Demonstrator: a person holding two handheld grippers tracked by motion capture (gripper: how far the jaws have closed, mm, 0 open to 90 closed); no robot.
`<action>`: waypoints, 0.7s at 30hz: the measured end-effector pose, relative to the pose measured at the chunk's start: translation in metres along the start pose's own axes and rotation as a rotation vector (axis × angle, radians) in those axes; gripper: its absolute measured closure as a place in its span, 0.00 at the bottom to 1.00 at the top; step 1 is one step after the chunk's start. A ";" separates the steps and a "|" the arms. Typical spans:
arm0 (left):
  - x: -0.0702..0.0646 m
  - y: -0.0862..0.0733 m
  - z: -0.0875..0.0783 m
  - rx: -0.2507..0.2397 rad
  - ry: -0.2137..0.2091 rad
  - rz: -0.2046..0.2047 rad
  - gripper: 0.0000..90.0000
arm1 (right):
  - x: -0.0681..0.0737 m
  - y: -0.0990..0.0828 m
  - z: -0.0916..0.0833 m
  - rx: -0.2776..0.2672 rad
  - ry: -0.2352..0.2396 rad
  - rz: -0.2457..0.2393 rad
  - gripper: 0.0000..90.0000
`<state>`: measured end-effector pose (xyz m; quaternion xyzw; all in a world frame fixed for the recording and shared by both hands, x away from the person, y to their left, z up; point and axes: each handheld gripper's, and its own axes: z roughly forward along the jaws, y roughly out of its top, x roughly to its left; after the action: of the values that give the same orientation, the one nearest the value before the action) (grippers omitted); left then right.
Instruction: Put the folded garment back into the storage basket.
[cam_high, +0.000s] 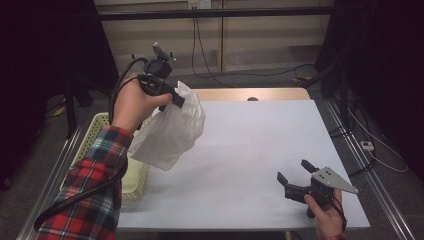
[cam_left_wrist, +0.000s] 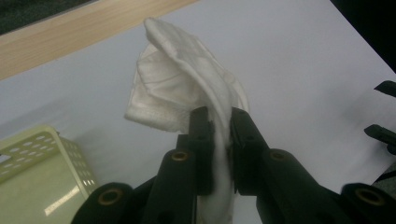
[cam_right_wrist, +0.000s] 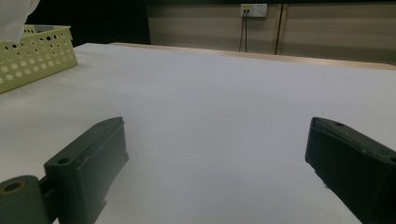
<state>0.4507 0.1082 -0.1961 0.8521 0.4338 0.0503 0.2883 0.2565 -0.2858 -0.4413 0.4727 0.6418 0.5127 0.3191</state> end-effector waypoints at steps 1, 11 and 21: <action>0.000 0.000 -0.002 -0.003 -0.001 -0.002 0.90 | 0.000 0.000 0.000 0.000 0.000 0.006 0.06; 0.010 -0.003 -0.016 -0.010 0.006 -0.021 0.90 | 0.000 0.001 0.000 -0.002 -0.002 0.002 0.06; 0.020 -0.008 -0.026 -0.008 0.029 -0.036 0.90 | 0.001 0.001 0.000 -0.001 -0.002 -0.001 0.06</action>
<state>0.4487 0.1388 -0.1826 0.8422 0.4530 0.0594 0.2862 0.2561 -0.2845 -0.4404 0.4729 0.6414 0.5122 0.3202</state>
